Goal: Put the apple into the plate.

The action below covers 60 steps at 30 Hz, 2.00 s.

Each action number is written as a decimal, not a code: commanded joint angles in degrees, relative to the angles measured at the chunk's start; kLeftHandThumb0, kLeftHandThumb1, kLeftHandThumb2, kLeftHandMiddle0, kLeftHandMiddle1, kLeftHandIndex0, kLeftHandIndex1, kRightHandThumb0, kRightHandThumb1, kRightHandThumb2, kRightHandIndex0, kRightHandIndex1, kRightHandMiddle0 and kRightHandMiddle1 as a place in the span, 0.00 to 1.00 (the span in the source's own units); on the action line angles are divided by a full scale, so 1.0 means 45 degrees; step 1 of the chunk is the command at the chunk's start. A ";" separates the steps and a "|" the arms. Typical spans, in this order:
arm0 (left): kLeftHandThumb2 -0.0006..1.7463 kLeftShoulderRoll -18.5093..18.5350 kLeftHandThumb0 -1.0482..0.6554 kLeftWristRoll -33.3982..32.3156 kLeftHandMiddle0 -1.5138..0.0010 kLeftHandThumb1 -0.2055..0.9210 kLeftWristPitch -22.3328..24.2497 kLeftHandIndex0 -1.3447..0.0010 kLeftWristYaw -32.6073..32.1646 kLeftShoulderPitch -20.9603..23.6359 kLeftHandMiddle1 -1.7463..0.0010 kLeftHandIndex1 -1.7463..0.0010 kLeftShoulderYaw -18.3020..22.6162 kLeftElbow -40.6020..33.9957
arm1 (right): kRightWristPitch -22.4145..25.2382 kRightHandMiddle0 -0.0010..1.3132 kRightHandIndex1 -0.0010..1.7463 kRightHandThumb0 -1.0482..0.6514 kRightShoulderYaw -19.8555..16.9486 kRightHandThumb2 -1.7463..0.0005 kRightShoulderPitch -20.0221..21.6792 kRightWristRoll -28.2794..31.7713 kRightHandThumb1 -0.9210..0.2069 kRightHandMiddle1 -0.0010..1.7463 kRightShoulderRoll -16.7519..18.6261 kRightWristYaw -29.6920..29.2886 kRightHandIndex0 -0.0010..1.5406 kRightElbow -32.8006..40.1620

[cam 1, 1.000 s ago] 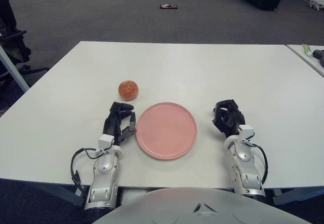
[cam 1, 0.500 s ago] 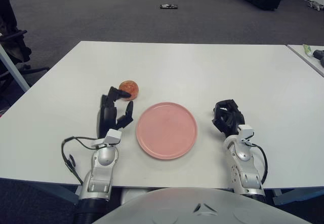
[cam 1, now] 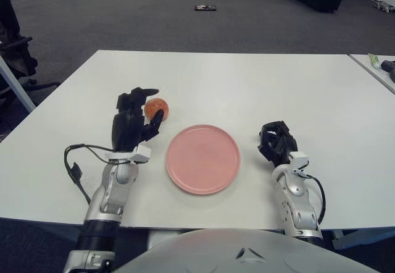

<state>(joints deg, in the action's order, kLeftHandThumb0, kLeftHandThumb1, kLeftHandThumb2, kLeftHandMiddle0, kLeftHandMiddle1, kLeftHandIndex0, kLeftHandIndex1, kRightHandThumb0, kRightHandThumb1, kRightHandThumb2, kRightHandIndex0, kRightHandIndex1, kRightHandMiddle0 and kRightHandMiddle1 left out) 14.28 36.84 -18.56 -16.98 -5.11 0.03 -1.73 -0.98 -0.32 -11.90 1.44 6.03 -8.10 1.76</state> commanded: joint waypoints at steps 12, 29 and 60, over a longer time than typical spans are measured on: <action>0.33 0.1904 0.00 0.1898 1.00 0.75 0.1243 1.00 0.0630 0.2768 1.00 1.00 -0.1440 0.2978 | 0.0165 0.24 0.80 0.40 -0.0022 0.54 -0.0002 0.0087 0.18 1.00 0.0179 -0.0062 0.33 -0.0112; 0.29 0.2952 0.00 0.2459 1.00 0.77 0.1598 1.00 0.2054 0.4379 1.00 1.00 -0.3303 0.5080 | -0.0068 0.24 0.81 0.40 -0.0168 0.53 -0.0032 0.0212 0.19 1.00 0.0166 0.0044 0.33 -0.0223; 0.22 0.2616 0.00 0.2104 1.00 0.85 0.0688 1.00 0.1113 0.7996 1.00 1.00 -0.5679 1.2940 | -0.0180 0.26 0.82 0.39 -0.0214 0.51 -0.0012 0.0088 0.21 1.00 0.0160 -0.0063 0.33 -0.0383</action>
<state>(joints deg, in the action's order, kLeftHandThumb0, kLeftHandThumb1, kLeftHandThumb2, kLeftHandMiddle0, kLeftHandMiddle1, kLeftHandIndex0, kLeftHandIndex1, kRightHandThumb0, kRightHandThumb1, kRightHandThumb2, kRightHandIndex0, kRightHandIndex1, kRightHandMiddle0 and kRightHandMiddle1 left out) 26.38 46.32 -15.76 -12.89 31.10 -24.18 53.63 -2.94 -0.78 -12.21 1.49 6.03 -7.93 0.90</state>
